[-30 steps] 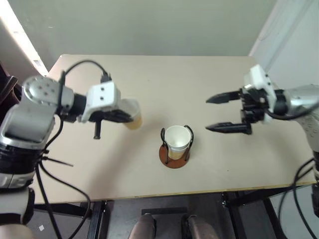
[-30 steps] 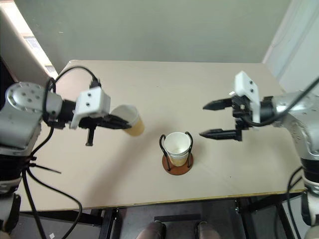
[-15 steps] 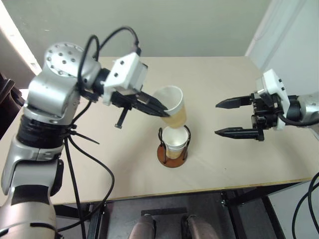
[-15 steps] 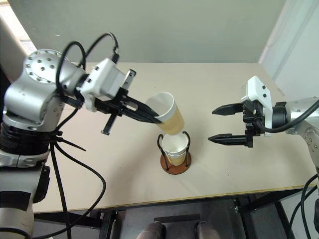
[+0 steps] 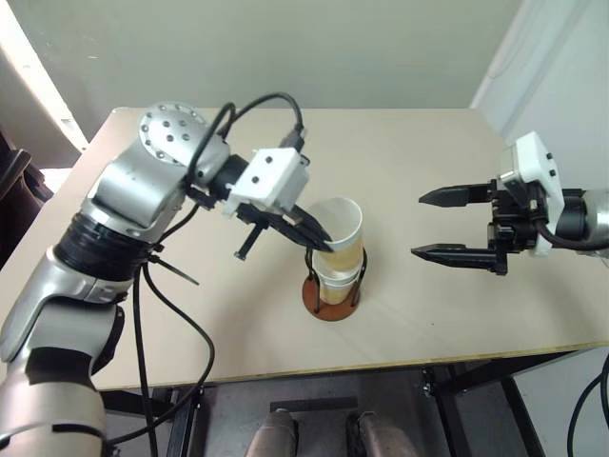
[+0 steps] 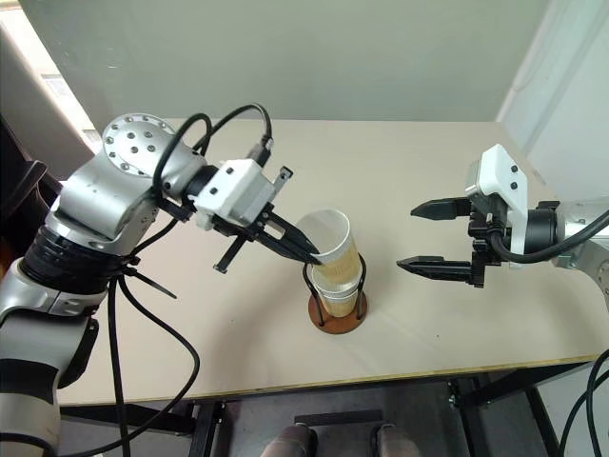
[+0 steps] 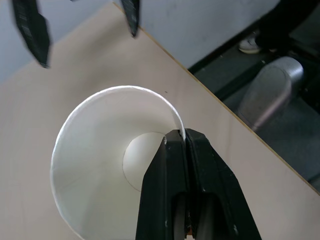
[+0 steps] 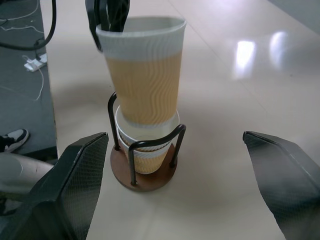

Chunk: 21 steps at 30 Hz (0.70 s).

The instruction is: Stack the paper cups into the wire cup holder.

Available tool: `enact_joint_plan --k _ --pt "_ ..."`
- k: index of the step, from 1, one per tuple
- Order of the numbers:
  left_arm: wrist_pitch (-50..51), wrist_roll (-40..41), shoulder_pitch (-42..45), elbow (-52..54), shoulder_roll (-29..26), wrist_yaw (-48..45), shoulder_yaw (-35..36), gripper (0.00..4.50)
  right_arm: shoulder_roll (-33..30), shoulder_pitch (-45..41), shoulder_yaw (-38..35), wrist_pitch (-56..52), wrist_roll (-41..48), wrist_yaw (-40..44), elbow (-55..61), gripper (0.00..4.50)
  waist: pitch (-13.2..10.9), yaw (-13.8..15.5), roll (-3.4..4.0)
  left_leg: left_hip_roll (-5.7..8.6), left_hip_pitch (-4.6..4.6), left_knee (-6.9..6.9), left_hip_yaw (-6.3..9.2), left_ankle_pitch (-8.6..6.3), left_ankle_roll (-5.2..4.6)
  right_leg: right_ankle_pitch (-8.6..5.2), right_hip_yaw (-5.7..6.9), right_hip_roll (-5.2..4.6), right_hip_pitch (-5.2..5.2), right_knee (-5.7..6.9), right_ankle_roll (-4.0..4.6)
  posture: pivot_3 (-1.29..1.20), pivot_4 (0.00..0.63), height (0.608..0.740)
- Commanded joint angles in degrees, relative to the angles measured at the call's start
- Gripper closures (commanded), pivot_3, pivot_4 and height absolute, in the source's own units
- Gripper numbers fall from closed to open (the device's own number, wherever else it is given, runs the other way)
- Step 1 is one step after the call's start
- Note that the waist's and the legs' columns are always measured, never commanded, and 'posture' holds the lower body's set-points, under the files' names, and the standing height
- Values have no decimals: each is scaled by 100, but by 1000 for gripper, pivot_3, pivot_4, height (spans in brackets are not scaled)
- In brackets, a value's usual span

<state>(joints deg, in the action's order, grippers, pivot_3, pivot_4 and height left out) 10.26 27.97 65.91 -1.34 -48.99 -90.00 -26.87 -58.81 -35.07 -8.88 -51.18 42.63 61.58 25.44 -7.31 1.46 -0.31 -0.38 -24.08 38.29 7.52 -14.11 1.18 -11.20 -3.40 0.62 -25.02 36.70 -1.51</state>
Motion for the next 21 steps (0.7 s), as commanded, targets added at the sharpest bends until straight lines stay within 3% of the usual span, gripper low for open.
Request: enact_joint_plan --k 1,9,10,12,21 --pt "-361 -333 147 -109 100 -250 -86 4470 -118 0 -253 -8 130 -100 166 0 0 1 0 0 0 1 0 0 0 0 0 0 0 0 -1 0 150 740" --pt "-451 -381 123 -53 180 -250 -235 4470 -181 -19 -184 18 175 -150 151 0 0 3 0 0 -1 2 0 -1 -3 1 -1 2 1 -2 -4 0 150 740" --pt "-413 -349 137 -44 172 -250 -258 4293 -173 -42 -150 31 161 -152 137 0 0 3 0 0 -2 2 0 -1 -3 1 -1 2 1 -2 -4 0 150 740" --pt "-338 -253 162 4 119 -250 -305 3880 -152 -75 -94 55 138 -152 120 0 0 3 0 0 -2 2 0 -1 -3 1 -1 2 1 -3 -4 0 150 740" --pt "-106 -156 76 4 27 -246 -53 647 -86 -133 98 149 124 -47 28 0 0 4 0 0 -2 3 0 -2 -4 2 -1 2 3 -6 -7 0 150 740"
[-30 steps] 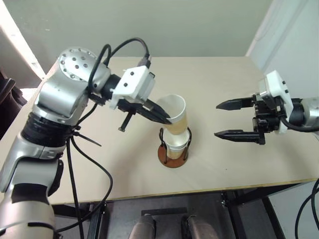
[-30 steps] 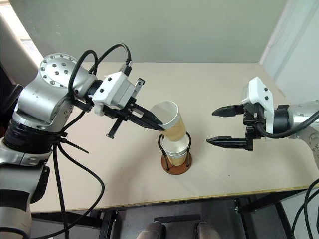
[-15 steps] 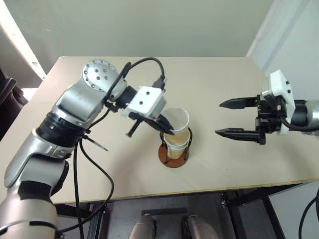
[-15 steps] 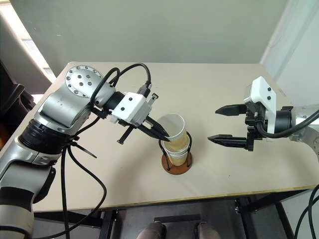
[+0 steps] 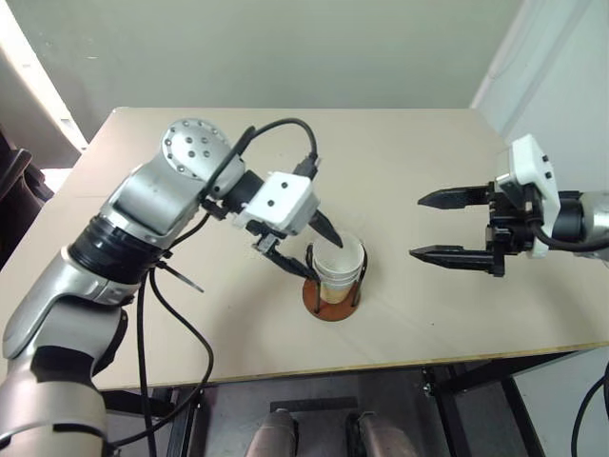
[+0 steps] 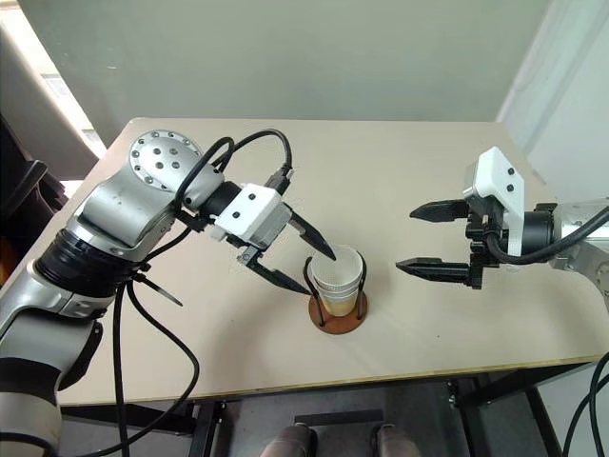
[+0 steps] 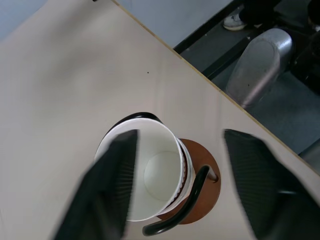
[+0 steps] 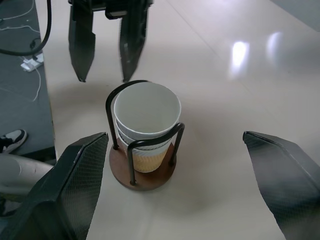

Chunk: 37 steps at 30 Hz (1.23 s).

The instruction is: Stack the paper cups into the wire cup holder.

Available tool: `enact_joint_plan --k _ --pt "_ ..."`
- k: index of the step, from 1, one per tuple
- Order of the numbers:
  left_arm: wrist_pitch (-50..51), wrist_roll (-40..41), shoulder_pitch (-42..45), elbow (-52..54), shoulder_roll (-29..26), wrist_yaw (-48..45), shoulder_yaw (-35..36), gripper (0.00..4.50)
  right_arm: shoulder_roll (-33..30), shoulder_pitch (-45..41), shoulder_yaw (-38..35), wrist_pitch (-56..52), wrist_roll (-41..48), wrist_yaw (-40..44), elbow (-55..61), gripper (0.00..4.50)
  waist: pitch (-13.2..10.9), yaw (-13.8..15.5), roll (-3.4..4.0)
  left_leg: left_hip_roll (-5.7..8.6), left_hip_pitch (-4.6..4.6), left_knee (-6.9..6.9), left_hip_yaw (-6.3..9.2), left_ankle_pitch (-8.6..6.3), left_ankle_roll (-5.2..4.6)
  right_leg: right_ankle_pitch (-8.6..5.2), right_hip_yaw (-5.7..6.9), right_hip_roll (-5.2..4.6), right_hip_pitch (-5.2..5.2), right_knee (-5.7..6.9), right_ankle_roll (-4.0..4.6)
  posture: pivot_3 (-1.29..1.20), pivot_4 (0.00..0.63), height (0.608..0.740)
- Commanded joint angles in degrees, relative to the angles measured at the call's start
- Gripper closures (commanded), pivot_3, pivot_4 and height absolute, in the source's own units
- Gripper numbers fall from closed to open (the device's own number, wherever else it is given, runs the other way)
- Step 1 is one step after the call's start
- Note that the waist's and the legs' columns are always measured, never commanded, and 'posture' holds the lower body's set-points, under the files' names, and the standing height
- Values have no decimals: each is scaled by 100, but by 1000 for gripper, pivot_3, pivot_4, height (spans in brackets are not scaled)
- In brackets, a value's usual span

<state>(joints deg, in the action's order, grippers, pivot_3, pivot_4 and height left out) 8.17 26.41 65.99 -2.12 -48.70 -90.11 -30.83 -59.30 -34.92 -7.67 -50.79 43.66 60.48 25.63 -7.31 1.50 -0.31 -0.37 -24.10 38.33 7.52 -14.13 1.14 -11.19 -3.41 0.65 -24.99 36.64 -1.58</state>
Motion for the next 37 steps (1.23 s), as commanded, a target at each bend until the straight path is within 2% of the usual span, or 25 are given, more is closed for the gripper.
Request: enact_joint_plan --k 1,2,7,11,15,19,26,37 --pt "214 -23 14 48 -7 -198 469 285 -30 -144 17 117 13 92 -29 0 0 0 0 0 0 0 0 0 0 0 0 0 0 -1 0 0 150 740" --pt "387 35 -100 42 -79 -164 632 13 -28 -121 41 58 77 150 -72 0 0 -3 0 0 0 0 0 0 0 0 -1 0 1 -1 -1 0 150 740" --pt "1266 267 -1142 252 -755 164 1525 13 -55 125 59 -50 274 430 -174 0 4 -48 10 -6 5 -4 -4 3 3 0 -5 8 0 -5 -1 0 150 740" --pt "1907 507 -2202 425 -1416 565 2564 13 -214 342 -137 -38 276 568 -365 0 3 -55 11 -18 3 -8 -4 6 7 -1 -7 21 -1 -19 1 0 150 740" --pt "2346 676 -3157 543 -1758 1042 3610 13 -221 100 -267 -126 538 595 -450 0 4 -25 12 -18 3 -9 -4 4 4 -2 -7 20 1 -27 5 0 150 740" --pt "2700 824 -3922 812 -1911 1232 4255 13 -329 9 -165 -124 490 716 -572 0 6 -19 16 -18 9 -10 -8 2 1 -13 -6 19 2 -18 24 0 150 740" --pt "3014 983 -4415 1229 -1966 1432 4760 13 -620 110 -208 -62 460 1064 -683 0 6 -10 15 -17 17 -10 -9 -1 7 -38 -4 18 -8 22 73 0 150 740" --pt "3169 1087 -4506 1390 -1997 1549 4856 13 -401 19 -5 20 387 1015 -740 0 6 -26 16 -25 26 -19 -10 -2 10 -33 -1 23 -9 31 79 0 150 740"
